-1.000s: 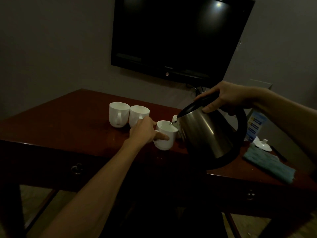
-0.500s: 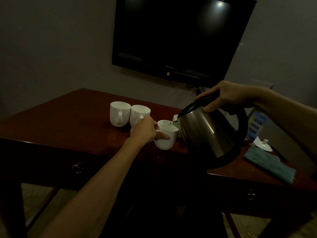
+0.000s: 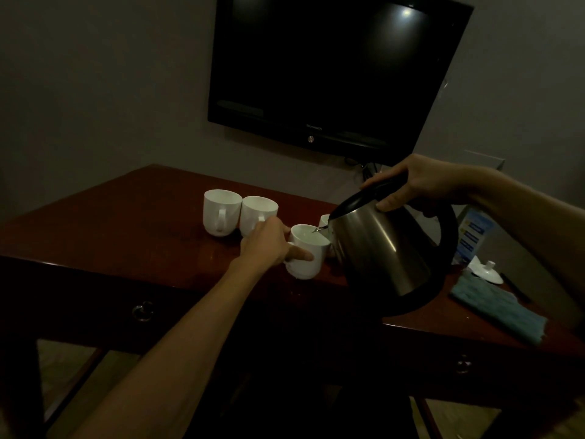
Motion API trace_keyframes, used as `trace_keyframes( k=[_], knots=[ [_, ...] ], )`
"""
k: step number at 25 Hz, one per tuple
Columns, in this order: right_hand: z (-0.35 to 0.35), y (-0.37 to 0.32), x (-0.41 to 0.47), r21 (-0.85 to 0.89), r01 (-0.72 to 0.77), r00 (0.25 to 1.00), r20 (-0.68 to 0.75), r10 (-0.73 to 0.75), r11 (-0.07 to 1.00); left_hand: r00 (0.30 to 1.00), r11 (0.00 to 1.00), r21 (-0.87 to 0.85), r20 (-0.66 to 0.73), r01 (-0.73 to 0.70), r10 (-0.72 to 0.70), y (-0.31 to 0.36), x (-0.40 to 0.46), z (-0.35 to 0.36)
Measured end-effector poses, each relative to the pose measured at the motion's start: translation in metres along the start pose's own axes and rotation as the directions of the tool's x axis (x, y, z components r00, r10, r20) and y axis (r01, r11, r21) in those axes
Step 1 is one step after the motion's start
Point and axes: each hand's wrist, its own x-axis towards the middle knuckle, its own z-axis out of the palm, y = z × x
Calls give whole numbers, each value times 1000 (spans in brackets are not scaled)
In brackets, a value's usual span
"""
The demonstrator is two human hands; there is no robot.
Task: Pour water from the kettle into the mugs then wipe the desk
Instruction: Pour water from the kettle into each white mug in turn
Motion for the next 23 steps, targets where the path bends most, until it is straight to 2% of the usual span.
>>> trace_keyframes(
  k=[4,11,16,23],
  knots=[
    [2,8,-6,36,18,1000,-7,-18,999,1000,1000,7,-9,-6,6,-1,0,0],
    [13,34,-13,122,103,989,-116,-89,987,1000,1000,2,-22,-2,2,1,-4,0],
    [29,55,-26,289,151,974,-206,-92,945,999,1000,-21,-32,5,-6,0,-4,1],
    [75,100,-53,462,229,898,-440,-3,857,989,998,58,-146,29,-20,1,-8,11]
  ],
)
